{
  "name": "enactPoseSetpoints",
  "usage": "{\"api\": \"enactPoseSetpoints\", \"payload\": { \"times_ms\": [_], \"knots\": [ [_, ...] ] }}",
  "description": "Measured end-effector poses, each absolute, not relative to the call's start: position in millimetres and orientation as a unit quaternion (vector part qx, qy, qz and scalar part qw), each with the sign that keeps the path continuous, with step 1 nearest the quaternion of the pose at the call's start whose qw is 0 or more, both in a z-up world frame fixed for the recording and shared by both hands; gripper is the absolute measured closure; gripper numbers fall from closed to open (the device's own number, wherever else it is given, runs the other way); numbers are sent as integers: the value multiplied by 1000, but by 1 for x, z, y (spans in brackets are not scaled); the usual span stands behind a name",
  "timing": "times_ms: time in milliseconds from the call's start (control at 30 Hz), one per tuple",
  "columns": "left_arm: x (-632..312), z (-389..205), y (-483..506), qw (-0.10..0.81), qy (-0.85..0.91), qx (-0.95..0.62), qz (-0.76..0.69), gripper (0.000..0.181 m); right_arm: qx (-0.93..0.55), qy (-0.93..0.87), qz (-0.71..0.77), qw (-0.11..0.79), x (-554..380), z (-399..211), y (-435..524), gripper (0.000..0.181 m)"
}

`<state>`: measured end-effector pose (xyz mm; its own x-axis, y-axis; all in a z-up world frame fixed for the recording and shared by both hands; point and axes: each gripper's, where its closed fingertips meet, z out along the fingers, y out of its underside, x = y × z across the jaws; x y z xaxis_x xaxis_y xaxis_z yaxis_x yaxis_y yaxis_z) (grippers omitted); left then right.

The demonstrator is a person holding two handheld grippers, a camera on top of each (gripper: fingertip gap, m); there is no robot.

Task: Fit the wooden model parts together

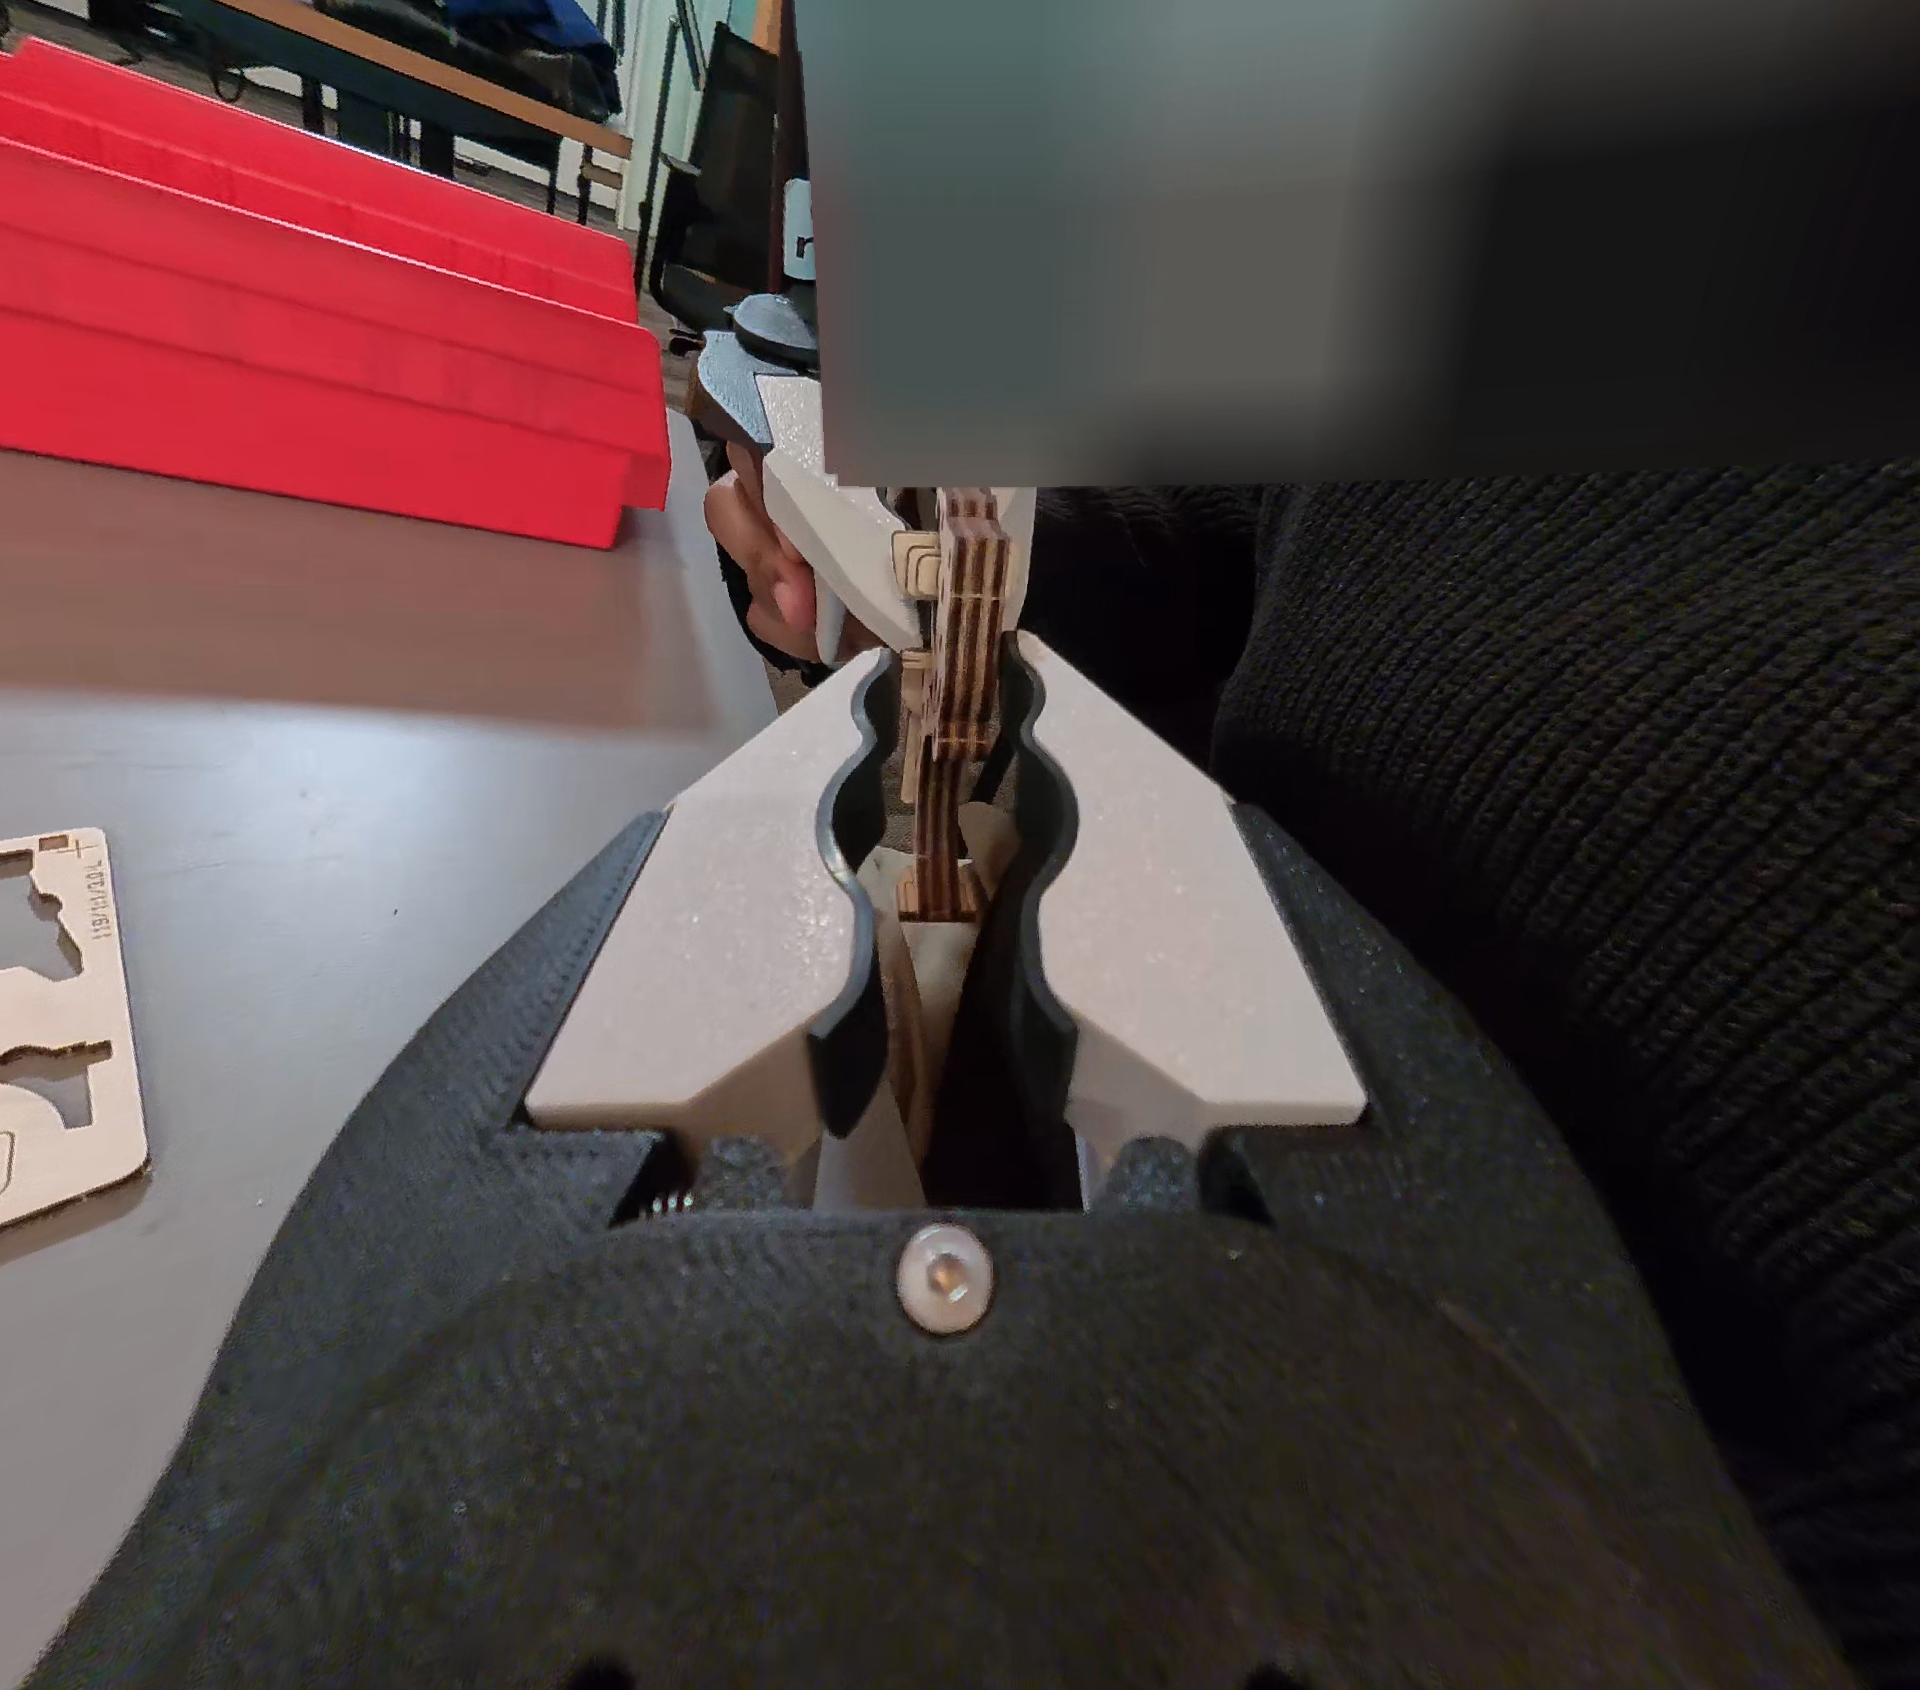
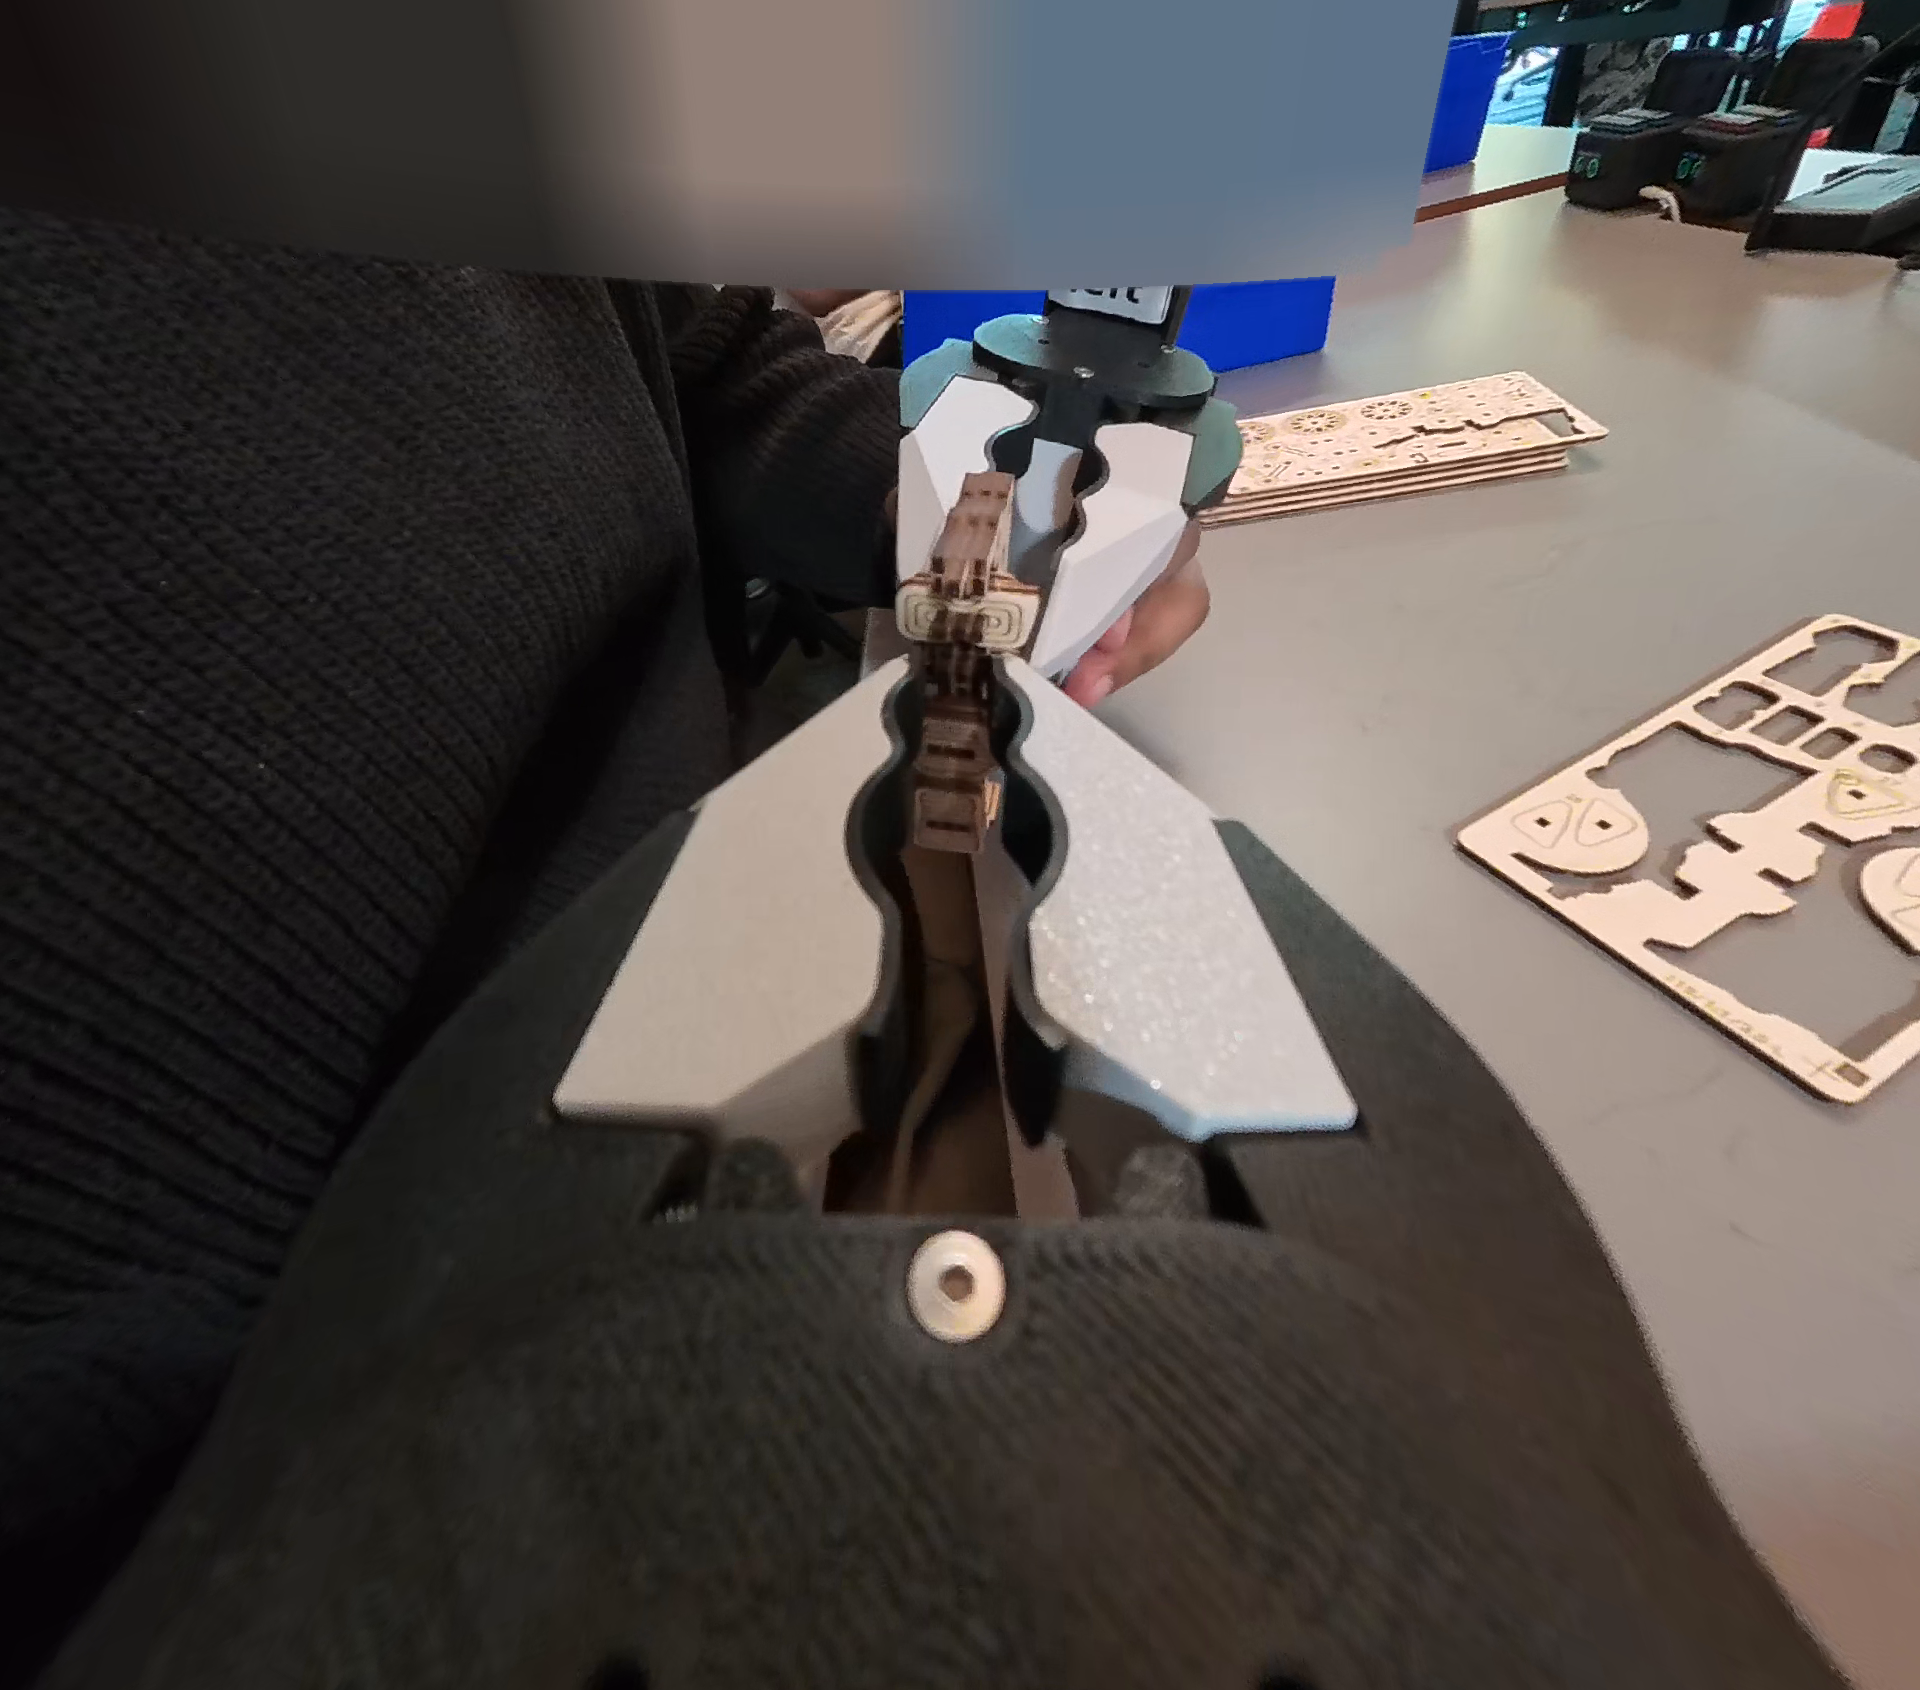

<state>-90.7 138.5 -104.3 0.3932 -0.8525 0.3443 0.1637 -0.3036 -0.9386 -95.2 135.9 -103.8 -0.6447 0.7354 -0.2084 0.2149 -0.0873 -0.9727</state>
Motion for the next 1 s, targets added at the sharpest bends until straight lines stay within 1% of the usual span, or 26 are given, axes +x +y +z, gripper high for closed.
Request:
{"api": "enactPoseSetpoints", "payload": {
  "times_ms": [333, 700, 833, 1000],
  "knots": [
    [-93, -103, 145, 539, 250, -657, -464, 164, -393, -616, 659, 181, -98, -102, 143, 171],
    [-90, -101, 144, 549, 254, -662, -443, 164, -406, -597, 680, 130, -95, -99, 141, 171],
    [-92, -104, 146, 560, 268, -671, -407, 165, -418, -591, 680, 119, -96, -101, 141, 170],
    [-92, -103, 145, 560, 266, -667, -414, 168, -418, -579, 693, 98, -96, -100, 139, 171]
  ]
}}
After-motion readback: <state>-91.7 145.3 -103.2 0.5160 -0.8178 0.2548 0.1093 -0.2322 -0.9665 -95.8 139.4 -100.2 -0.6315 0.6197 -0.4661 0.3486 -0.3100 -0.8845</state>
